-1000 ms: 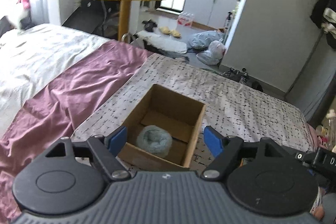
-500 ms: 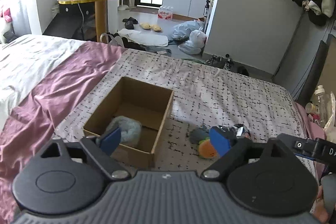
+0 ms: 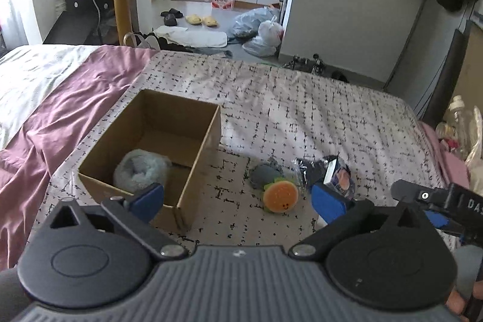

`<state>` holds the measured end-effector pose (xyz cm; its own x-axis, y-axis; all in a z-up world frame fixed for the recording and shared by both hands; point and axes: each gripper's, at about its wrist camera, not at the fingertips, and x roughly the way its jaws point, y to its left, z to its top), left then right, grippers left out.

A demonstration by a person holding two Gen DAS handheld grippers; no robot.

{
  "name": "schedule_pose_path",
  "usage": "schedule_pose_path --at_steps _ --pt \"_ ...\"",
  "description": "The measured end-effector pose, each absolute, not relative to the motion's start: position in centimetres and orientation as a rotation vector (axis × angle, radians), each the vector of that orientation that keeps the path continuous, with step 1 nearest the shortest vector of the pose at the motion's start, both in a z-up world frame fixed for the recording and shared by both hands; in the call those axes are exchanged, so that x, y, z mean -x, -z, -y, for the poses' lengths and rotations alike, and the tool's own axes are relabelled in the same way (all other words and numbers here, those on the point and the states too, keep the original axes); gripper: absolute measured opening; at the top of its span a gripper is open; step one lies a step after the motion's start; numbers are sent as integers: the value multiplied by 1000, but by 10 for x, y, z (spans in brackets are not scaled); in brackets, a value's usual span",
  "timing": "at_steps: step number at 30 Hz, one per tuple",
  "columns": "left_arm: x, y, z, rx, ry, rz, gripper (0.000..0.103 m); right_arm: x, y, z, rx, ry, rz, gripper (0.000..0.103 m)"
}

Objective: Organize soft objects
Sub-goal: 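Move the left gripper to the orange burger plush while the right gripper approaches the white bag, then grasp the orange burger plush with the left gripper while the right gripper grasps the white bag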

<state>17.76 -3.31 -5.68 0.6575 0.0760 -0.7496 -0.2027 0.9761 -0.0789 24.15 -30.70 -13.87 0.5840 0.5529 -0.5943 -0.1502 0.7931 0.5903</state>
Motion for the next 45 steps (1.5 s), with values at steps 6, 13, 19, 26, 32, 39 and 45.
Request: schedule_pose_path --at_steps 6,13,19,26,32,39,45 --pt "-193 74 43 164 -154 -856 103 -247 151 319 -544 -394 -872 103" --pt "-214 98 43 212 -147 -925 103 -258 175 321 -566 -350 -948 103" --pt "-228 120 43 212 -137 -970 103 -273 187 320 -595 -333 -991 103" --pt "-240 138 44 229 -103 -980 100 -280 193 323 -576 -264 -986 102" --pt "-255 150 50 227 -76 -981 98 -289 206 330 -630 -238 -1015 89" --pt "-273 168 57 260 -33 -1000 90 -299 220 328 -664 -247 -1060 84" --pt "-288 195 55 254 -54 -1040 90 -307 231 316 -651 -280 -1110 84"
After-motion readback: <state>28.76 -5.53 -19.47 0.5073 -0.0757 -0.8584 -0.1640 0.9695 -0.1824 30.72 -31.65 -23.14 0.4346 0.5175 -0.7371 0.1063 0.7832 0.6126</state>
